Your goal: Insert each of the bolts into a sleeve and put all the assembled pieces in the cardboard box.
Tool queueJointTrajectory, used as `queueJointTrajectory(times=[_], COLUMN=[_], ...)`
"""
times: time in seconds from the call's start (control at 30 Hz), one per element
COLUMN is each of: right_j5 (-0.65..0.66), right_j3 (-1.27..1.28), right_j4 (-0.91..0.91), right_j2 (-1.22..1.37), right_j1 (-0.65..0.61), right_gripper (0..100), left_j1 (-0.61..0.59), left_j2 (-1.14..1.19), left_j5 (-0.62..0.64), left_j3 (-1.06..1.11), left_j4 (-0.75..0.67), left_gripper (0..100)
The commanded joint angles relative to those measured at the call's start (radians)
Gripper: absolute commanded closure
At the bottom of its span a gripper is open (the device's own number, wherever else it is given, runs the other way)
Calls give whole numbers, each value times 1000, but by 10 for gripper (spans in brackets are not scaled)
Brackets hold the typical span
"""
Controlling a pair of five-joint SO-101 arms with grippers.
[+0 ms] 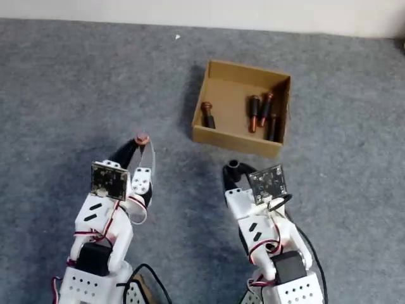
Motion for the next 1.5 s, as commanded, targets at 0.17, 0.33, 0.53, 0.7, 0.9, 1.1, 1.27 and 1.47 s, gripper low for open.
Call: queueJointTrajectory(times=[0.17,0.33,0.53,0.7,0.9,1.1,1.27,1.47], right_j5=[6,5,5,11,81,101,101,103], right_j3=[54,108,133,133,133,133,136,136], right_j4=[-50,-223,-228,-228,-197,-189,-189,-189], right_j2=[-12,-4,-10,-8,-10,-10,-10,-10], right_j1=[-90,-91,-91,-93,-163,-182,-180,-182], right_gripper=[992,992,992,992,992,992,992,993], left_j1=[21,166,282,381,456,455,458,450], left_j2=[-21,-19,-16,-16,-16,-15,-15,-13], left_j5=[8,89,207,207,206,207,209,209], left_j3=[19,19,18,16,19,21,21,21], left_j4=[-371,-473,-471,-476,-471,-459,-373,-367], left_gripper=[994,994,994,994,994,994,994,994])
